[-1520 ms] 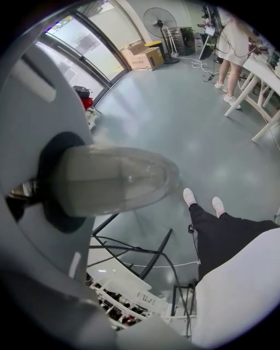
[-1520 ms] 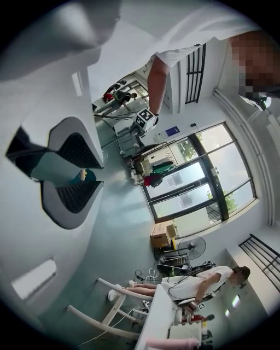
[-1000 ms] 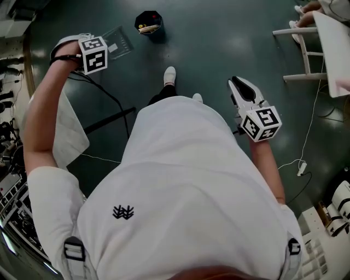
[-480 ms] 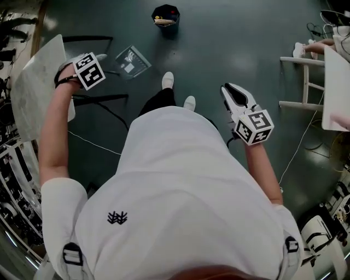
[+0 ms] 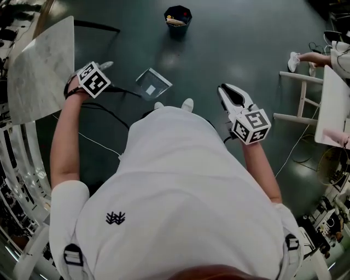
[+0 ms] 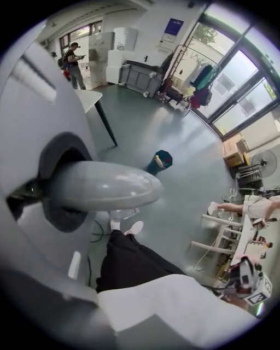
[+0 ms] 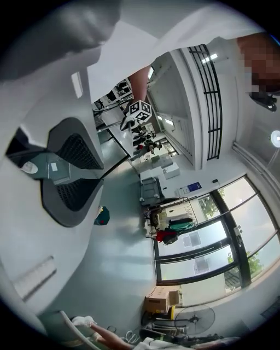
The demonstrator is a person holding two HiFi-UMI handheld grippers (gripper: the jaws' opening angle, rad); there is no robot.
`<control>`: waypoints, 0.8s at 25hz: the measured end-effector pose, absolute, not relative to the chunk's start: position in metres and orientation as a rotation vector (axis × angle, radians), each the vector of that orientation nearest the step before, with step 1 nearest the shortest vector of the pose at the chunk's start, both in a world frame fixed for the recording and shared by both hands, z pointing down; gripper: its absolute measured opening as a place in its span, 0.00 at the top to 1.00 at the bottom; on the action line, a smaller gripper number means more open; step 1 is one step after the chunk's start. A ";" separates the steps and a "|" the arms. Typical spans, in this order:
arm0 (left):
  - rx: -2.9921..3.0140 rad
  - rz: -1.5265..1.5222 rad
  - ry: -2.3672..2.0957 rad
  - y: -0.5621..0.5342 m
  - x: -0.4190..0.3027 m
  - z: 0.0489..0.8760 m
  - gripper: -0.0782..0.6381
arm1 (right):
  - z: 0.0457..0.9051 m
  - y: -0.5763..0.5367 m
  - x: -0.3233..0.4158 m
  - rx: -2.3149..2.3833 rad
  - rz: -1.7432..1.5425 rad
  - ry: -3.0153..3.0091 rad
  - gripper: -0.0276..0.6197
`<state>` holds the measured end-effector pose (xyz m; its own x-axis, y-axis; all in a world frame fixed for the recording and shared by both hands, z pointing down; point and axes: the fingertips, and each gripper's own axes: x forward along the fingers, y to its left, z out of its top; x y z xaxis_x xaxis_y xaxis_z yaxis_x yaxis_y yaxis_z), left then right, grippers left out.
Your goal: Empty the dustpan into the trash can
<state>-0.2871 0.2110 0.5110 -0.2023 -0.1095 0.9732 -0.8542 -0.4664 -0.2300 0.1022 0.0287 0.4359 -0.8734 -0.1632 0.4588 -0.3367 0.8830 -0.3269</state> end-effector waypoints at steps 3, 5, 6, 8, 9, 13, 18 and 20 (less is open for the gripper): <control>1.513 1.613 -1.230 0.227 -0.280 0.504 0.81 | 0.433 0.045 0.085 0.338 0.536 -2.611 0.88; 1.533 1.551 -1.268 0.238 -0.270 0.500 0.81 | 0.429 0.056 0.074 0.323 0.519 -2.610 0.89; 1.545 1.524 -1.279 0.244 -0.263 0.499 0.81 | 0.428 0.062 0.069 0.315 0.513 -2.611 0.89; 1.579 1.445 -1.291 0.254 -0.247 0.502 0.81 | 0.428 0.073 0.058 0.299 0.503 -2.610 0.90; 1.594 1.403 -1.307 0.257 -0.240 0.502 0.81 | 0.428 0.078 0.052 0.290 0.495 -2.608 0.91; 1.623 1.250 -1.407 0.270 -0.231 0.496 0.81 | 0.425 0.100 0.029 0.266 0.460 -2.608 0.93; 1.627 1.173 -1.474 0.291 -0.231 0.496 0.81 | 0.419 0.127 0.010 0.227 0.404 -2.614 0.95; 1.625 1.150 -1.496 0.300 -0.235 0.494 0.81 | 0.417 0.136 0.002 0.218 0.392 -2.619 0.95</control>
